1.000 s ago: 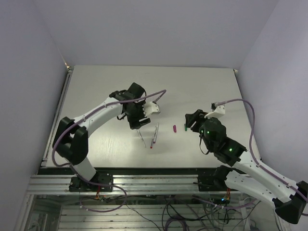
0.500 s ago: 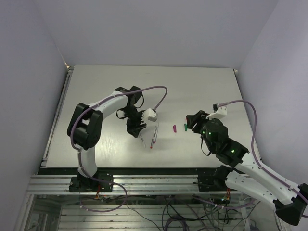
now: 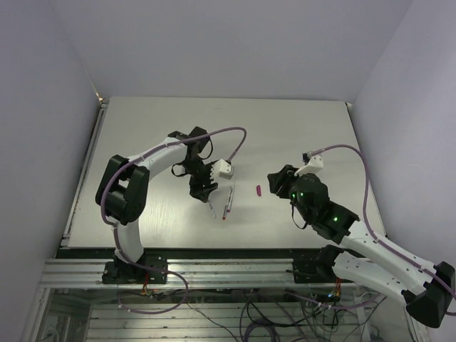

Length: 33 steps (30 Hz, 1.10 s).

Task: Insert the pens into the pen caps

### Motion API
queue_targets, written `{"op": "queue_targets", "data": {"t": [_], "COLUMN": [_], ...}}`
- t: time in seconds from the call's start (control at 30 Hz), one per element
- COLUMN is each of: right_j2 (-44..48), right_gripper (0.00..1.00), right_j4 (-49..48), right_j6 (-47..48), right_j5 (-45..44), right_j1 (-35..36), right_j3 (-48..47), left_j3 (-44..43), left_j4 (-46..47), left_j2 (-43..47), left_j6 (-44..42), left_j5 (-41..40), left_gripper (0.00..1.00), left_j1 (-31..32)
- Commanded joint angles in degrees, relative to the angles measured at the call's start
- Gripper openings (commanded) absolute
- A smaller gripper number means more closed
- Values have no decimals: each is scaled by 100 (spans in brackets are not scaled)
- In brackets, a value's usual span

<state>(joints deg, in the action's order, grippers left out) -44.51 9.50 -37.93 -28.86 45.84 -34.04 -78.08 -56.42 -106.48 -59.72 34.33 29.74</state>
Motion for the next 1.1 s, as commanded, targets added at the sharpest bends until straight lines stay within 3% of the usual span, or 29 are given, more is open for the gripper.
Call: {"op": "queue_targets", "data": {"t": [0.0, 0.47, 1.07], "right_j2": [9, -23, 67], "right_gripper": [43, 40, 41], "right_j4": [-282, -349, -259], "right_j6": [100, 231, 265], "right_j5": [223, 343, 271], "right_j1": [-15, -21, -21], "right_j3": [103, 144, 300], "left_j3": [301, 215, 1368], "left_j4": [584, 437, 1544], "left_j2": [-4, -737, -315], "left_j6": [-2, -438, 869], "left_j5": [271, 530, -26], "left_gripper": [79, 79, 73], "left_j1": [41, 41, 208]}}
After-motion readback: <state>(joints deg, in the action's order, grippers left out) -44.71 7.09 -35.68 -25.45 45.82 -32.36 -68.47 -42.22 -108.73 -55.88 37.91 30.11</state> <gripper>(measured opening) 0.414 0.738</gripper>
